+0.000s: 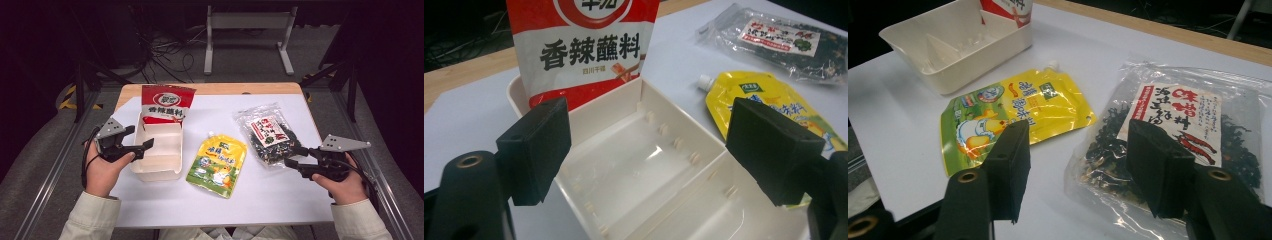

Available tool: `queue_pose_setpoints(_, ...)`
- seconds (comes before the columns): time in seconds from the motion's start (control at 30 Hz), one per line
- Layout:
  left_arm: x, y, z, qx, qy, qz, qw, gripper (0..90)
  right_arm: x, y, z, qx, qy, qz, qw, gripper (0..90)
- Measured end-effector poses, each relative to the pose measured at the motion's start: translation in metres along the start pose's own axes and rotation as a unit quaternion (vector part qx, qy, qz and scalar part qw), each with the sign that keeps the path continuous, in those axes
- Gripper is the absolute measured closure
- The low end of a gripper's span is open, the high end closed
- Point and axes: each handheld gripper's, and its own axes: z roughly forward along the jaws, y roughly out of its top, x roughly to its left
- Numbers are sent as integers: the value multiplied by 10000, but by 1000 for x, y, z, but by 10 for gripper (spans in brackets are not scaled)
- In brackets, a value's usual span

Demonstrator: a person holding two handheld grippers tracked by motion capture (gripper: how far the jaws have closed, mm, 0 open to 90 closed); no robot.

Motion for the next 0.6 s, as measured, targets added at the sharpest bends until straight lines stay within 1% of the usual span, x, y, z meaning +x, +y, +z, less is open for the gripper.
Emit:
queue_pose_setpoints(0.13,0,-2,-5,-107,-26,-103,9999,187,-11,3,5,67,-111,98,9999,437)
queue_pose_setpoints(0.2,-2,-4,-7,-57,-35,-77,9999,185,-17,5,8,156,-228,173,9995,434)
queue_pose_setpoints(0.23,-2,-5,-7,-50,-53,-55,10000,183,-22,6,11,216,-322,219,9990,436)
queue_pose_setpoints(0.27,-3,-5,-8,-29,-83,-69,9999,182,-26,6,12,284,-394,310,9983,447)
queue_pose_setpoints(0.3,-3,-6,-8,-11,-96,-26,9999,182,-30,6,14,338,-440,374,9978,452)
queue_pose_setpoints(0.37,-4,-7,-8,-4,-101,-3,9999,182,-36,6,18,429,-521,460,9967,453)
queue_pose_setpoints(0.4,-4,-7,-8,9,-102,-30,9999,182,-40,6,21,469,-581,482,9960,453)
queue_pose_setpoints(0.43,-5,-8,-8,4,-95,-3,10000,182,-44,6,23,509,-624,509,9955,451)
queue_pose_setpoints(0.47,-5,-8,-7,8,-90,16,10000,182,-46,5,26,582,-655,617,9942,444)
queue_pose_setpoints(0.5,-5,-8,-7,38,-111,15,9999,182,-50,5,28,643,-684,666,9934,443)
queue_pose_setpoints(0.6,-6,-8,-7,65,-118,16,9999,184,-59,5,35,730,-783,725,9916,440)
